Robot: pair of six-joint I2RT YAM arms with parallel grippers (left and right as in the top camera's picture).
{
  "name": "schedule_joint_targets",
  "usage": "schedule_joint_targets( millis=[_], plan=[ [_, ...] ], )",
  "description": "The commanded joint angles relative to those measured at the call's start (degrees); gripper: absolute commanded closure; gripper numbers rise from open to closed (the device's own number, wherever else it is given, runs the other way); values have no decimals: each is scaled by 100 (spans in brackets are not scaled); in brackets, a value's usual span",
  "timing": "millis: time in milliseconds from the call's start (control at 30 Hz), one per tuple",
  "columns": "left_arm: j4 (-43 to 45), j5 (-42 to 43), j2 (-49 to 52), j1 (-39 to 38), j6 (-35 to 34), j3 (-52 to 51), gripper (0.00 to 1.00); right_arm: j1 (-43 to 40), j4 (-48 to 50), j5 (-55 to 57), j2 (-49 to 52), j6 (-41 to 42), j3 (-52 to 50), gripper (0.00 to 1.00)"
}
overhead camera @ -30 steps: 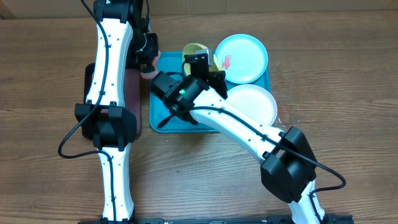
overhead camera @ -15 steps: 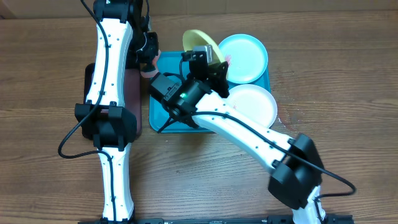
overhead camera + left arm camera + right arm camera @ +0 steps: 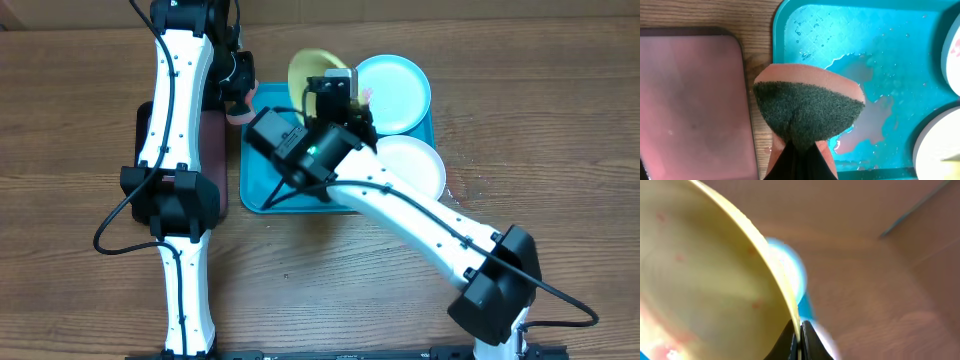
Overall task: Clean dirty plates on tray and stack at the side
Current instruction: 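Lift the yellow plate with right gripper and set it right of tray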
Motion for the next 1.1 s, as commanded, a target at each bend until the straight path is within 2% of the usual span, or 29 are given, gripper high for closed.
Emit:
schedule_joint_targets(
  millis=[0, 200, 400, 600, 767, 1067],
  plan=[
    [28, -39, -72, -13, -103, 57, 96, -627, 116, -2363, -133, -431, 109, 96],
    [31, -35, -72, -13, -114, 57, 96, -1976, 284, -5014, -136, -1576, 109, 96],
    [26, -15, -72, -52, -170, 55, 96, -3646, 293, -6728, -136, -2155, 109, 96],
    [28, -17, -72, -149, -168, 55, 96, -5283, 278, -6985, -133, -2354, -26, 96],
    [57, -35, -72, -186, -168, 55, 96, -6301, 673, -6985, -122, -2391, -745, 96],
    [76, -35, -72, -203, -170, 55, 96, -7097, 1864, -6937, -122, -2369, -2236, 96]
  ],
)
